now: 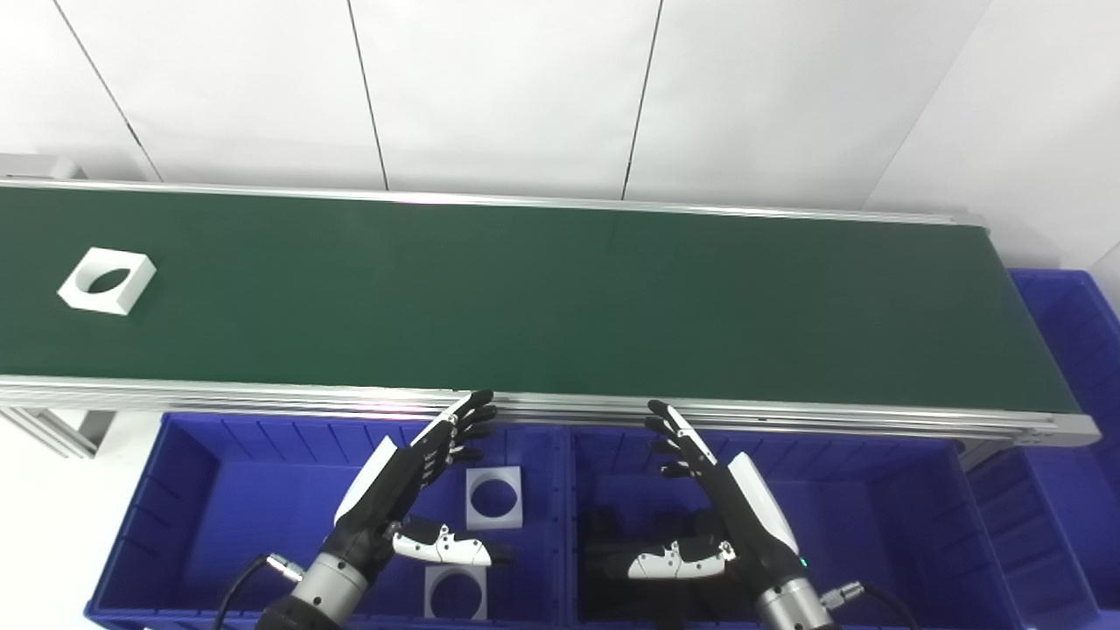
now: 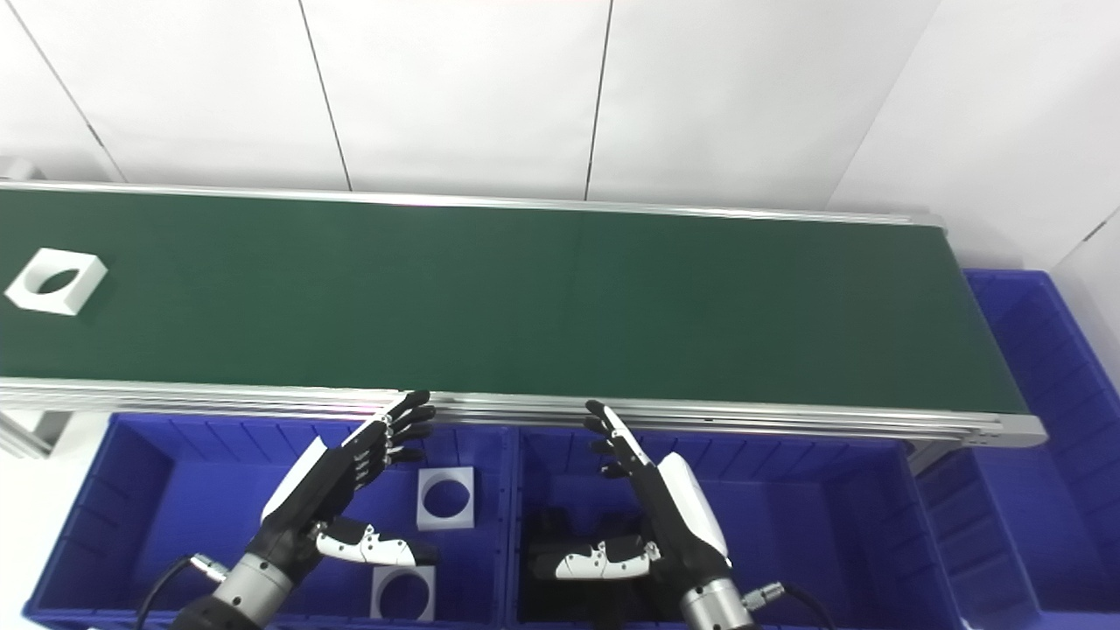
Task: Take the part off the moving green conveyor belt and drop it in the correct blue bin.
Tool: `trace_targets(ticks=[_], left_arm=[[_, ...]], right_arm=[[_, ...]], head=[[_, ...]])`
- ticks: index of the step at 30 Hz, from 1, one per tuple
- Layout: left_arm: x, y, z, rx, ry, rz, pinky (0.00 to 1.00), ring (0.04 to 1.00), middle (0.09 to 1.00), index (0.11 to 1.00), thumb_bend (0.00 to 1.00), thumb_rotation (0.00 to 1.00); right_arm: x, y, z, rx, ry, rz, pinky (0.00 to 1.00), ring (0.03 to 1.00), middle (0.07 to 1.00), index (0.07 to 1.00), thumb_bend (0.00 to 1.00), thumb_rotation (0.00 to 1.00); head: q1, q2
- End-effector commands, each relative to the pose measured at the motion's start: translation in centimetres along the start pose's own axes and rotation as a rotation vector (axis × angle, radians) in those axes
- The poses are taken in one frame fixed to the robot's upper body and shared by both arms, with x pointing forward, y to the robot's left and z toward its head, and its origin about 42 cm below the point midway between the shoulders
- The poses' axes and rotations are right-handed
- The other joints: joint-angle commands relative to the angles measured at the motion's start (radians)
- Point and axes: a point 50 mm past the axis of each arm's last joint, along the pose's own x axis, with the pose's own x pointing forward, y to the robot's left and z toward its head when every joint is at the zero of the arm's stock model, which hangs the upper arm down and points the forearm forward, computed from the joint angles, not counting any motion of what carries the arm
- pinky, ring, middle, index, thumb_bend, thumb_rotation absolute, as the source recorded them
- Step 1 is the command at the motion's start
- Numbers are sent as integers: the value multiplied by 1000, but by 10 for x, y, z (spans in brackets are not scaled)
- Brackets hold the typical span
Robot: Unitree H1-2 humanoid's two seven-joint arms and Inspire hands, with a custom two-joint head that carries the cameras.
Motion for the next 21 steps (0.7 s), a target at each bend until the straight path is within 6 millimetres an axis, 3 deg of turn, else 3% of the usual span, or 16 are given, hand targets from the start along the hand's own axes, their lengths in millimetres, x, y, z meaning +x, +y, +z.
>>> trace_targets(ticks=[1, 21], left_arm=[[4, 4, 9, 5, -48, 7, 805, 878, 908, 926, 803, 118], [4, 5, 9, 13, -52, 8, 797, 878, 909, 929, 801, 122]], right_arm=[[2, -4, 10, 2, -82, -23, 735, 854, 913, 968, 851, 136], [3, -3, 11, 0, -73, -20, 735, 853, 912, 966, 845, 151]], head=[[0, -1], [-4, -1]])
